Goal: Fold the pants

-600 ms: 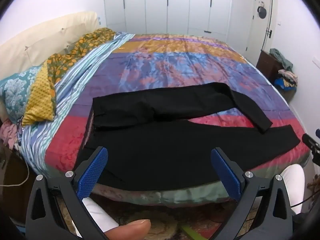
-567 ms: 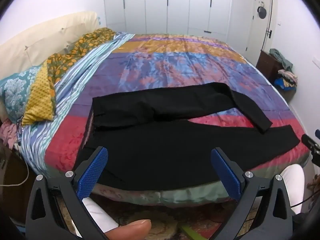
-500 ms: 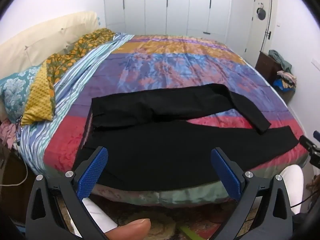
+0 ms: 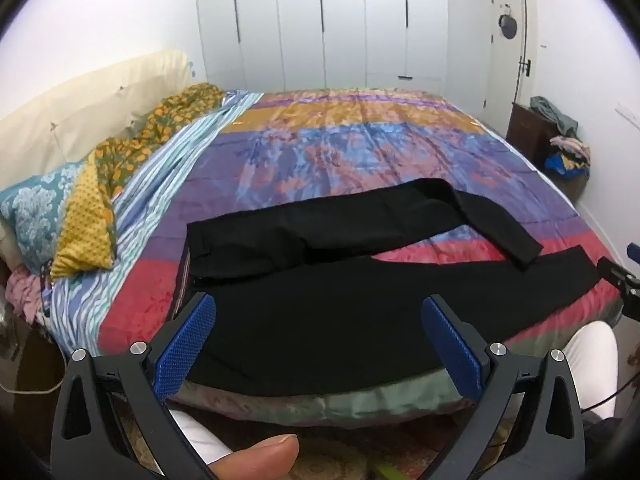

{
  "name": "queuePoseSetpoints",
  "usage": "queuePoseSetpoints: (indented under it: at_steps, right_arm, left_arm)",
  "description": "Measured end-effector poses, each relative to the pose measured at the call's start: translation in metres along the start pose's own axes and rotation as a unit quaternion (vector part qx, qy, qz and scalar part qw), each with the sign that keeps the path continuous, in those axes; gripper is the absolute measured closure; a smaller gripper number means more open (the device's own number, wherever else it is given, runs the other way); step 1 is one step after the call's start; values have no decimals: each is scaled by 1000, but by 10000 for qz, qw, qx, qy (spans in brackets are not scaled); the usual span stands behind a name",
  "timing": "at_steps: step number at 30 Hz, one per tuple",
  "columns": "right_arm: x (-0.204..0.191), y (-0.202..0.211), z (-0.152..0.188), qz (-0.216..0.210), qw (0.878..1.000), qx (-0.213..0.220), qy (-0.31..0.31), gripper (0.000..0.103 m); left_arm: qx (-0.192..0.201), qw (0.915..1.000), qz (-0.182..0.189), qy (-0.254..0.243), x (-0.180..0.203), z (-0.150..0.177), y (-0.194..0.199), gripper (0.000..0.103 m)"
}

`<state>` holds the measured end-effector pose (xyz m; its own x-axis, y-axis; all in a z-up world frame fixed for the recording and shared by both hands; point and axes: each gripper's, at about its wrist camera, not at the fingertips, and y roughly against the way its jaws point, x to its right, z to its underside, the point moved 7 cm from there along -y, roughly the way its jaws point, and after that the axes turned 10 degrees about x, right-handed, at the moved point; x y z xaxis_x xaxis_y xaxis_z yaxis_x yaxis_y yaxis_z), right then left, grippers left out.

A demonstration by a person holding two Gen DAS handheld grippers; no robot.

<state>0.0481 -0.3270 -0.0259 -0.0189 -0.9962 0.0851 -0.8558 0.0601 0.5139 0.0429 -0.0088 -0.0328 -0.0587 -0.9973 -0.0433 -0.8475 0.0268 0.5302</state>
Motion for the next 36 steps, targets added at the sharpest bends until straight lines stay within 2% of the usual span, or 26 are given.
queuePoseSetpoints:
  at_steps: [7,16,21,29,36]
  right_arm:
    - [-1,0,-2,-86,9999,111,-84,0]
    - [-13,-5,8,-367,9993,-68,-53,0]
    - [-16,-8,11,-488,9983,-155,-272,0]
    - [-20,-9,13,-492,9983,-215,-228,0]
    - [-22,-10,14,-536,9978,-297,-252,0]
  left_arm:
    - [-27,10000,57,-21,3,3,-1,0]
    - [-151,9999,-40,-31,3,10,-6,0]
    - [-205,9998,17,-8,3,13,-7,0]
    - [-187,9997,132,5,6,14,-6,0]
    - [-259,9994,159,-179,14,17,-8,0]
